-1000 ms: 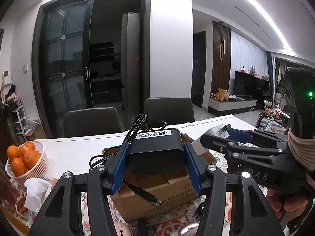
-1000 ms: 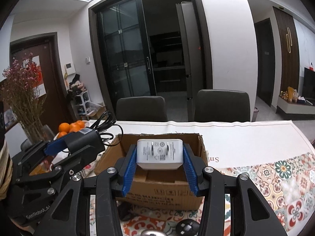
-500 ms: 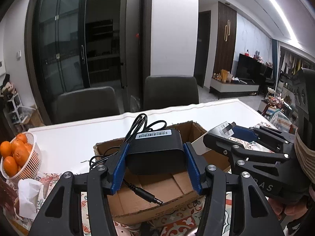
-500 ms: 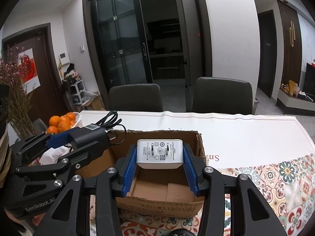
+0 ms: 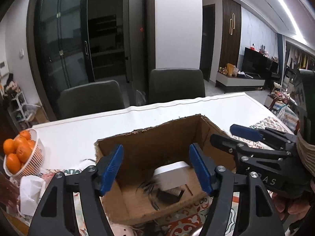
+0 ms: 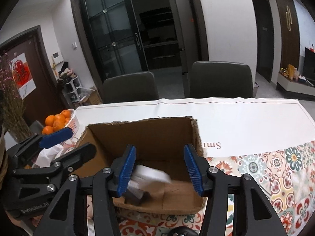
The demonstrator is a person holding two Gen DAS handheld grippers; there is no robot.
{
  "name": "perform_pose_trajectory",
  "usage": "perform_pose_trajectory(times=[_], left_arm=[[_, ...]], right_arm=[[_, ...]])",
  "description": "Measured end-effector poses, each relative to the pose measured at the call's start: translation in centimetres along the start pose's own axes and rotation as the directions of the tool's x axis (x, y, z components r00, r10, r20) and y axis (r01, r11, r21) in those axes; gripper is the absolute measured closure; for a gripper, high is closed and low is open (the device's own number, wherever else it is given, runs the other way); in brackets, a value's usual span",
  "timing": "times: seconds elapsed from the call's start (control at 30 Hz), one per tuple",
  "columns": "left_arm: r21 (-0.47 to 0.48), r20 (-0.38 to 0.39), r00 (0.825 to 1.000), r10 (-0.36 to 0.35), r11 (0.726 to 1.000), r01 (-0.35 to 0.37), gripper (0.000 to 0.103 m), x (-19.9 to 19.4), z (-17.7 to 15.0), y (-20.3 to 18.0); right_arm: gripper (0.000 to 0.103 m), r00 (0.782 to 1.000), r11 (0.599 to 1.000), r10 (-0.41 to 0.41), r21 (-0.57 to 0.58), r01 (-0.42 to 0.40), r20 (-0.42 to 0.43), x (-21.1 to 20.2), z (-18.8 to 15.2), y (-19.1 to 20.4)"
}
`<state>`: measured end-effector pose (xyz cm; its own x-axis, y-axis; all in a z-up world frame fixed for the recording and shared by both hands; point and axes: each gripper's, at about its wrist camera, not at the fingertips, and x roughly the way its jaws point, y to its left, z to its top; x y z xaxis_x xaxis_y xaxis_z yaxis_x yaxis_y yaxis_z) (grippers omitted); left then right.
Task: Organize rigid objects
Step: 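Open both tools to drop the chargers into the box, then move both tools back toward the remaining items on the table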
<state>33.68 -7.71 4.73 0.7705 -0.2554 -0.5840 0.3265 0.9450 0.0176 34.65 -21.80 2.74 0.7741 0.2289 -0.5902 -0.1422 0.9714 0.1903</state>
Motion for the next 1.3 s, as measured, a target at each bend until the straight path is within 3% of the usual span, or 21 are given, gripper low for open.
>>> perform_pose_trajectory(times=[0.27,0.53,0.7,0.83,1.3], left_arm=[[0.015,0.024,0.999,0.036,0.999,-0.036,0.033,-2.1,-1.0,-0.5],[0.049,0.066,0.995,0.080,0.995,-0.083,0.029,-4.9,-2.4,-1.1],[0.062,0.064,0.994,0.088,0.994,-0.092,0.028,-6.4,-3.9,-0.8],[0.065,0.057,0.994,0.098,0.993,-0.101,0.028,-7.1,-5.4,-0.8],[0.034,0.033,0.985,0.170,0.985,-0.172,0.028,-10.3,-11.3,-0.2]], right_arm=[[0.050,0.996,0.999,-0.049,-0.009,0.050,0.069,-3.2,-1.0,0.3],[0.037,0.988,0.996,-0.086,-0.013,0.089,0.126,-6.1,-2.2,0.7],[0.023,0.981,0.992,-0.128,0.001,0.129,0.149,-7.6,-3.1,1.3],[0.021,0.974,0.987,-0.159,-0.004,0.162,0.159,-8.4,-4.3,2.1],[0.021,0.991,0.996,-0.085,-0.011,0.086,0.099,-8.4,-10.0,4.2]])
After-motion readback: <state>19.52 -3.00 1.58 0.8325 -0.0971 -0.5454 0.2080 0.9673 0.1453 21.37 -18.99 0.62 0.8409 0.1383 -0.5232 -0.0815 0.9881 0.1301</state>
